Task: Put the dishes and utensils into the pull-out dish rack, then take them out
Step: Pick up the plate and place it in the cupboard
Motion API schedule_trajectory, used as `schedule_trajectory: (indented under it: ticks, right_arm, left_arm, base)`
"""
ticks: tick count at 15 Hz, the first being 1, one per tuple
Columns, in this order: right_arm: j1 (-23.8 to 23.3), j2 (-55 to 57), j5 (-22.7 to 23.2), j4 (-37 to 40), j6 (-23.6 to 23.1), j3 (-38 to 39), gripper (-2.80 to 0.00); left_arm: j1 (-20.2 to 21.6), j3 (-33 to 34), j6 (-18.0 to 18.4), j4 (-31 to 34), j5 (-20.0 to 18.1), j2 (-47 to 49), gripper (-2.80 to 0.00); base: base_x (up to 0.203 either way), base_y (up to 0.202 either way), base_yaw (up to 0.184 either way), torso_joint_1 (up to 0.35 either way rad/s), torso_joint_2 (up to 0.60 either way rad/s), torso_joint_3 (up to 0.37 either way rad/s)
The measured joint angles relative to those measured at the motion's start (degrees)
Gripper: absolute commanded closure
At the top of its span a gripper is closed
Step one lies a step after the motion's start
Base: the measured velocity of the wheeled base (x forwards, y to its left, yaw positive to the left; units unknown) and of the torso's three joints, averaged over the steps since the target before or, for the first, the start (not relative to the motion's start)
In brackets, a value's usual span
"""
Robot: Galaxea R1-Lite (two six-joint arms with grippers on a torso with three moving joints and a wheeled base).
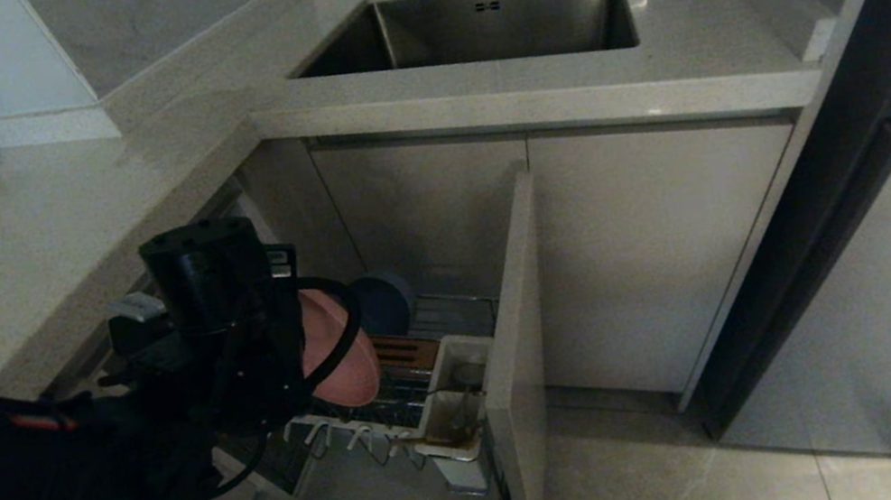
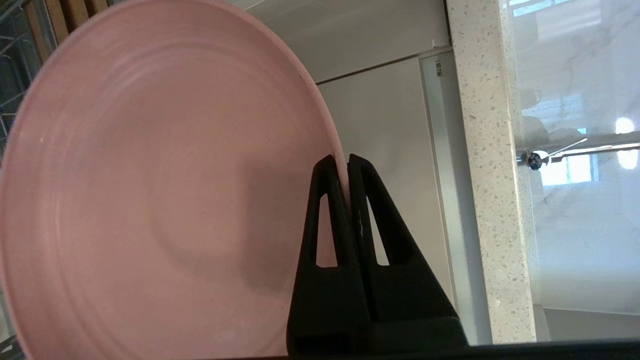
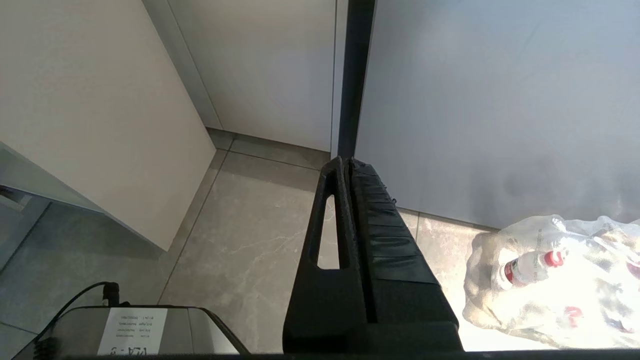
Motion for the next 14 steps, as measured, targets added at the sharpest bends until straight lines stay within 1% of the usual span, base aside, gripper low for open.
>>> schedule_trajectory:
  ticks: [7, 10, 14]
  right_arm:
    - [0.02, 0.0, 0.02, 0.0, 0.0, 0.0, 0.0]
    - [0.0, 0.0, 0.02, 0.0, -0.02, 0.01, 0.0]
    - [0.0, 0.0, 0.02, 0.0, 0.0, 0.01, 0.0]
  left_arm:
    - [0.61, -1.17, -0.2, -0.05, -0.25, 1.88, 0.0]
    - [1.18, -1.43, -0.59, -0.06, -1.82, 3.14, 0.0]
    - [1.63, -1.73, -0.83, 0.0, -2.21, 4.14, 0.0]
  base:
    - [0.0, 0.0, 0.0, 0.0, 0.0, 0.0]
    - [0.0, 0.0, 0.0, 0.0, 0.0, 0.0]
    - [0.0, 0.0, 0.0, 0.0, 0.0, 0.0]
